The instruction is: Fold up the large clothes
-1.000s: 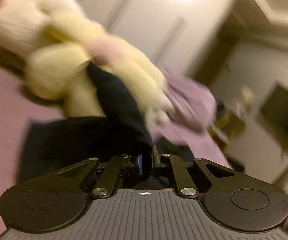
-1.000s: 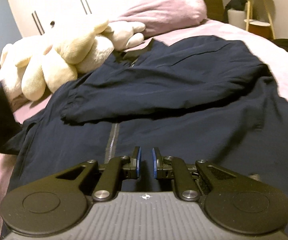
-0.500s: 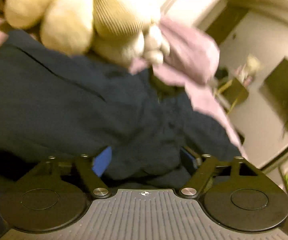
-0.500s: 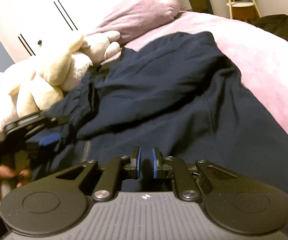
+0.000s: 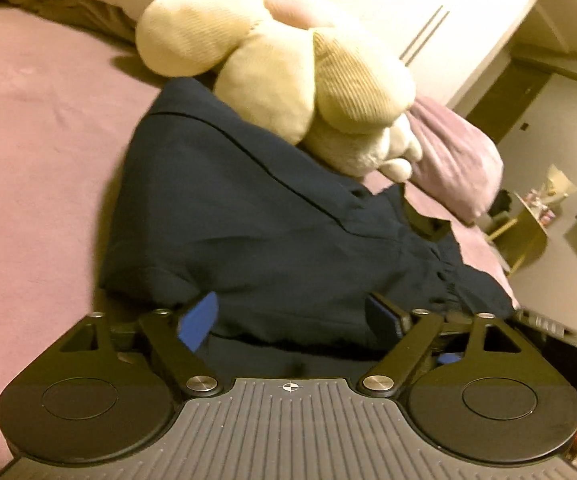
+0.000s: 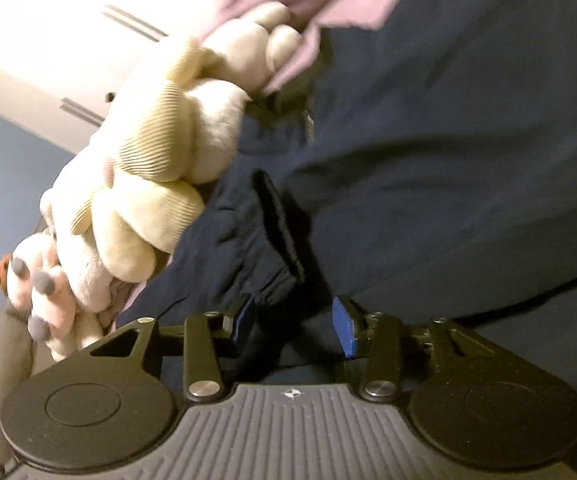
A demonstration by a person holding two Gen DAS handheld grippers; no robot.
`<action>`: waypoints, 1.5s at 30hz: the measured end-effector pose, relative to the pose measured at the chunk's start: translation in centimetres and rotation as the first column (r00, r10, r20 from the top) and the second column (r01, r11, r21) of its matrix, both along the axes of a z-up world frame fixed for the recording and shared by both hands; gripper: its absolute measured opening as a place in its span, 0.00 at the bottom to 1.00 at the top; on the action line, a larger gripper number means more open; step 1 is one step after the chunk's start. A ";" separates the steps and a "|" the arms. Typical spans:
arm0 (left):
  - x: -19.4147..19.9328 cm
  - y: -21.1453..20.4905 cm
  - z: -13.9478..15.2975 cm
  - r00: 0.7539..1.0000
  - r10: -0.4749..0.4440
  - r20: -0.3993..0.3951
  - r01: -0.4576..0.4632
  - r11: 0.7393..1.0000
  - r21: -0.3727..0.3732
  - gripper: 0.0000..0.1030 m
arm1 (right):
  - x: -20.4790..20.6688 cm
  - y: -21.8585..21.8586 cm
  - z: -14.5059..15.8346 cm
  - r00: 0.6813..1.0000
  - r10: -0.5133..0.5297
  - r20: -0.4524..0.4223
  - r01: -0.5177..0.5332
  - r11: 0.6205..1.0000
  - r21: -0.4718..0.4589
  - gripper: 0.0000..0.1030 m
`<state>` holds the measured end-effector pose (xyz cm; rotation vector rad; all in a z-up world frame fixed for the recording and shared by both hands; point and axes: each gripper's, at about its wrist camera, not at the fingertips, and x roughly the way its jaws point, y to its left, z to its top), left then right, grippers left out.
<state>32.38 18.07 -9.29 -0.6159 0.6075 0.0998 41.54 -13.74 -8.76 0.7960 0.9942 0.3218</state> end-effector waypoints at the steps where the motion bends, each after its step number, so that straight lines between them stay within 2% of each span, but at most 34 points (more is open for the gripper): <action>1: -0.1 -0.1 0.1 1.000 -0.009 -0.002 0.008 1.000 -0.002 0.86 | 0.1 0.0 -0.3 1.000 -0.011 -0.008 0.011 1.000 0.027 0.44; 3: -0.2 -0.4 -0.2 1.000 -0.015 -0.006 0.015 1.000 -0.006 0.86 | 0.4 0.1 -0.8 1.000 -0.024 -0.011 0.025 0.994 0.107 0.48; 5: -0.4 -0.7 -0.2 1.000 -0.014 -0.014 0.014 1.000 -0.023 0.86 | 0.7 0.9 -1.0 1.000 -0.019 -0.010 0.020 0.992 0.123 0.48; 6: -0.6 -0.8 -0.2 1.000 -0.016 -0.018 0.015 0.999 -0.030 0.86 | 0.9 1.4 -1.1 1.000 -0.014 -0.006 0.014 0.994 0.104 0.43; 7: -0.7 -1.1 -0.1 1.000 -0.014 -0.021 0.013 0.999 -0.029 0.86 | 1.1 1.8 -1.1 1.000 -0.014 -0.002 0.014 0.996 0.084 0.22; 8: -1.1 -1.3 0.1 1.000 -0.020 -0.017 0.019 0.999 -0.027 0.86 | 1.1 2.1 -1.0 1.000 -0.014 -0.003 0.014 0.998 0.065 0.16; 10: -1.7 -1.9 0.4 0.999 -0.029 -0.014 0.029 1.000 -0.006 0.86 | 1.0 2.8 0.5 1.000 -0.005 0.026 0.005 1.000 0.000 0.14; 12: -1.9 -2.2 0.3 0.999 -0.045 -0.019 0.045 0.999 0.021 0.85 | -0.2 2.3 3.7 0.987 -0.016 0.158 0.027 0.997 -0.068 0.14; 13: -1.7 -2.2 0.1 0.999 -0.044 -0.031 0.045 0.999 0.029 0.81 | -0.8 1.7 5.2 0.976 -0.028 0.216 0.047 0.995 -0.083 0.14; 14: -1.3 -2.2 -0.2 0.998 -0.029 -0.055 0.031 0.999 0.038 0.71 | -1.3 0.9 6.5 0.965 -0.047 0.257 0.072 0.993 -0.089 0.14; 17: 0.7 -1.7 -0.9 0.994 0.009 -0.108 -0.006 1.000 0.029 0.49 | -2.8 -2.1 8.9 0.939 -0.108 0.327 0.147 0.984 -0.097 0.14; 22: 2.9 -1.6 -1.1 0.986 0.051 -0.157 -0.043 0.997 0.059 0.26 | -4.5 -5.8 9.9 0.916 -0.141 0.375 0.225 0.955 -0.192 0.14; 25: 3.0 -1.7 -0.7 0.987 0.050 -0.151 -0.044 0.998 0.041 0.20 | -4.2 -8.2 9.3 0.927 -0.181 0.330 0.264 0.937 -0.227 0.14; 27: 2.8 -1.8 -0.6 0.990 0.042 -0.138 -0.038 0.999 0.030 0.20 | -3.9 -9.1 9.1 0.927 -0.186 0.326 0.270 0.934 -0.233 0.14; 30: 3.0 -2.1 -1.1 0.985 0.038 -0.167 -0.032 0.999 0.038 0.19 | -4.3 -10.0 9.0 0.912 -0.183 0.368 0.282 0.930 -0.237 0.14; 32: 2.9 -2.2 -0.9 0.984 0.028 -0.175 -0.023 0.999 0.031 0.23 | -4.1 -10.4 8.2 0.916 -0.173 0.361 0.282 0.919 -0.275 0.14; 33: 2.6 -2.2 -0.6 0.983 0.023 -0.180 -0.019 1.000 0.023 0.26 | -3.9 -10.5 7.5 0.926 -0.169 0.338 0.277 0.912 -0.303 0.16; 34: 2.1 -2.2 -0.3 0.984 0.019 -0.178 -0.018 1.000 0.012 0.30 | -3.6 -10.9 6.5 0.945 -0.174 0.278 0.264 0.906 -0.332 0.19; 36: 1.0 -2.2 0.7 0.986 0.015 -0.168 -0.015 1.000 0.001 0.35 | -3.6 -11.9 4.8 0.962 -0.213 0.172 0.260 0.908 -0.329 0.26; 38: -0.3 -2.7 1.7 0.991 0.002 -0.133 -0.003 1.000 -0.008 0.45 | -5.2 -13.4 3.9 0.952 -0.267 0.149 0.296 0.926 -0.233 0.31; 39: -0.9 -3.0 2.2 0.994 -0.013 -0.105 0.011 1.000 -0.018 0.49 | -6.3 -14.0 3.8 0.947 -0.286 0.143 0.310 0.931 -0.192 0.39; 40: -1.3 -3.4 2.6 0.996 -0.023 -0.090 0.021 0.999 -0.024 0.50 | -7.1 -14.3 3.8 0.944 -0.301 0.135 0.321 0.933 -0.164 0.60; 41: -1.5 -3.8 2.9 0.996 -0.035 -0.076 0.033 0.999 -0.034 0.50 | -8.0 -14.6 3.8 0.938 -0.319 0.133 0.336 0.932 -0.133 0.67; 43: -1.0 -4.7 2.8 0.994 -0.091 -0.061 0.087 0.994 -0.068 0.54 | -9.2 -14.9 3.5 0.935 -0.335 0.119 0.342 0.938 -0.050 0.69; 45: 0.2 -5.4 2.1 0.991 -0.105 -0.086 0.098 0.992 -0.081 0.53 | -8.8 -14.6 2.7 0.944 -0.323 0.074 0.321 0.946 0.032 0.69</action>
